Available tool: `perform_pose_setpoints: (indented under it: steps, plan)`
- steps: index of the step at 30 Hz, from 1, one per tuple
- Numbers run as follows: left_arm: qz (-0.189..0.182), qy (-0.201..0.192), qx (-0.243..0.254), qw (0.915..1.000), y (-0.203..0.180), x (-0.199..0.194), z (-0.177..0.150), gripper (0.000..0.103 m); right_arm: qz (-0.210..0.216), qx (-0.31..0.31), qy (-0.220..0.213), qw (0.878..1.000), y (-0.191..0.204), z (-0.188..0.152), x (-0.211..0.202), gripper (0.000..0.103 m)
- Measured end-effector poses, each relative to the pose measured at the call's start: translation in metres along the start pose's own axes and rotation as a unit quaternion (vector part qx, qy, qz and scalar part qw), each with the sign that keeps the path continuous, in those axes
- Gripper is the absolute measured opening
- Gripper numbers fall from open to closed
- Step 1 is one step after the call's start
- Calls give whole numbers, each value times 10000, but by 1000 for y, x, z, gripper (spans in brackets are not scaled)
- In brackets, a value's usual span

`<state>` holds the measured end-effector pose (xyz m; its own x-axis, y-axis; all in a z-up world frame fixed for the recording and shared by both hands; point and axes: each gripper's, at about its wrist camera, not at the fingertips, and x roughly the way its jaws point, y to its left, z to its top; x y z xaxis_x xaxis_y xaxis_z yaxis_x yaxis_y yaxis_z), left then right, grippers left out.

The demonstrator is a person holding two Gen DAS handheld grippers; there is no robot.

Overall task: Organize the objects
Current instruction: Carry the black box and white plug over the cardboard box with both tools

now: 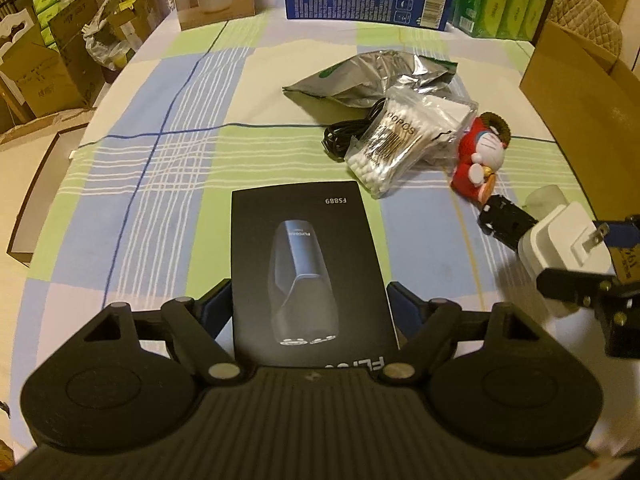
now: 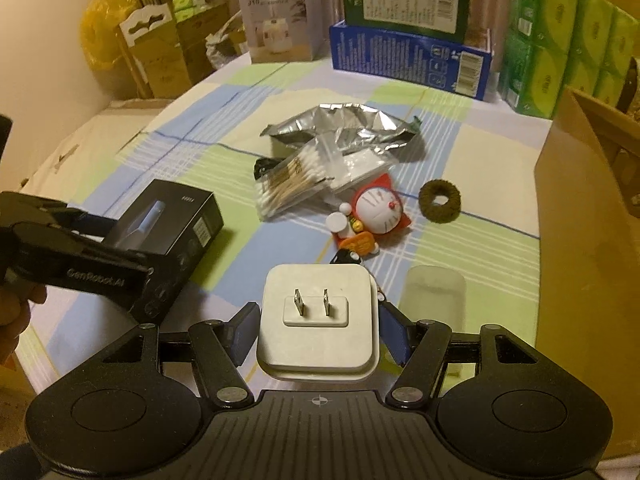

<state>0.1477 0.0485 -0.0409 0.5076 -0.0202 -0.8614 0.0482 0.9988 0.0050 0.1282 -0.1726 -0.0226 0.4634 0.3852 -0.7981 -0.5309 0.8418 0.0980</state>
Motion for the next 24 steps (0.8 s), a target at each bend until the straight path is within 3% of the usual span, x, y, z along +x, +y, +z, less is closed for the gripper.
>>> perform_pose_setpoints:
  steps: [13, 24]
  plan:
    - [-293, -456, 12, 9985, -31, -79, 9, 78, -307, 371, -704, 9964, -21, 15, -88, 61]
    - [-1174, -940, 561, 9870, -139, -127, 63, 78, -1310, 769, -941, 9839, -121, 6, -163, 61]
